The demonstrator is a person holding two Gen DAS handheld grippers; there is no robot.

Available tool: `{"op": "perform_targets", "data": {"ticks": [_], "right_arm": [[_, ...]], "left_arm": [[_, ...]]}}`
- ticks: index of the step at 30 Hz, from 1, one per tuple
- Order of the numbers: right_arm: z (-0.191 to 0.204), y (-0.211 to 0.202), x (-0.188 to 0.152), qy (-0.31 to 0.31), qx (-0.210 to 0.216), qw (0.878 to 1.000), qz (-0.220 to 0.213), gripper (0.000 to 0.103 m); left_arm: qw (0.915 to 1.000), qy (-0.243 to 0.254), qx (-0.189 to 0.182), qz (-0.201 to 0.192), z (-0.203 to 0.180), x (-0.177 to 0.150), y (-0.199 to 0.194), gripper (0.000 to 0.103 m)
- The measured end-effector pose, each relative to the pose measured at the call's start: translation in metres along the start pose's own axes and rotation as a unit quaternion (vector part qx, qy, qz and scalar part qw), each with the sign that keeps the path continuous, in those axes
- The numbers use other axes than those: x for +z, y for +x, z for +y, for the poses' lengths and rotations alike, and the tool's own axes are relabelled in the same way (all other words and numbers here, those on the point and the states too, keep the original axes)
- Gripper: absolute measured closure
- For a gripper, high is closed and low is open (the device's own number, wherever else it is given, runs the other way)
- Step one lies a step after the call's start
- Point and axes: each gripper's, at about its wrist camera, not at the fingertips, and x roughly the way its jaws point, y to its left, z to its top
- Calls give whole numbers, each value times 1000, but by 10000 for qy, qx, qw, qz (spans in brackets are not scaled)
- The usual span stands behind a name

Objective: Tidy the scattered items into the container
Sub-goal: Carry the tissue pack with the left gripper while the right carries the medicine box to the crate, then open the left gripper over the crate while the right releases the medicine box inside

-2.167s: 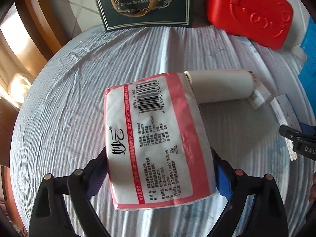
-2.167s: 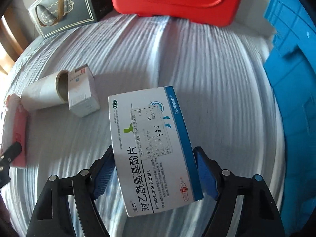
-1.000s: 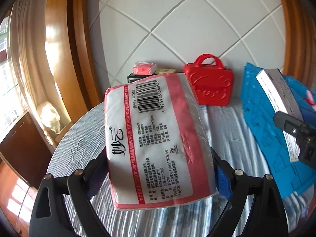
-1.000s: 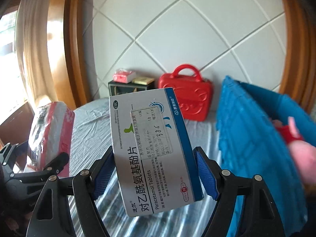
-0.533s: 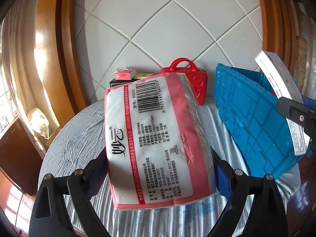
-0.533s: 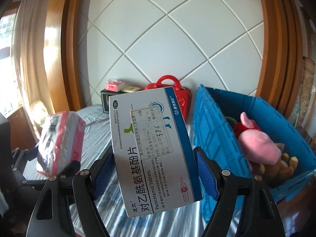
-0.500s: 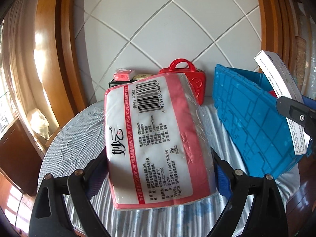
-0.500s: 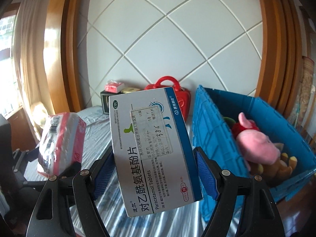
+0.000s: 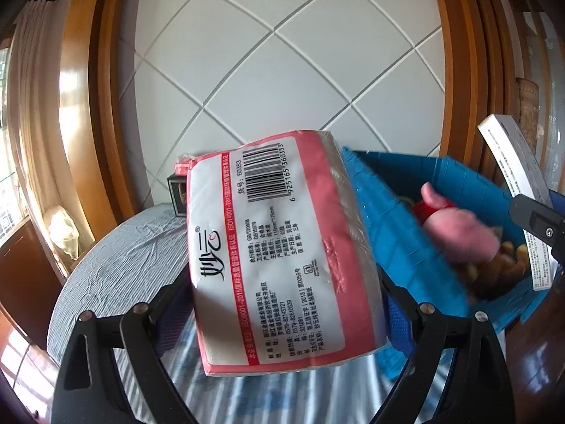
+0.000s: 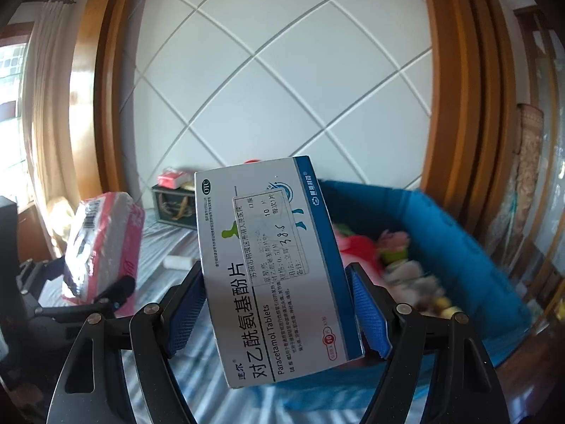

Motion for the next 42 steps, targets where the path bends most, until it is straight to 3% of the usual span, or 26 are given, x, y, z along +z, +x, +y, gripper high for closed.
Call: {"op": "perform_targets", "data": {"ticks": [11,22,31,37,42], "right_arm": [[-104,3,2,181,-270,9994,129,25],[-167,34,22,450,-923,9945,212,25],[-215,92,55,323,-1273,9906,393,26],[-253,147,82,129,-1167,9917,524,25],[-281,213,84,-91,-1081,9896,948,25]], "left_arm": [[9995,205,-198,-163,-97,31,-7,11],[9941,540,-930,-147,-165,91,25,11],[9900,507,-1285,268,-217,146,94,11],[9901,470,-1159,635,-259,179,157,11],[9888,496,-800,1159,-289,186,228,11]]}}
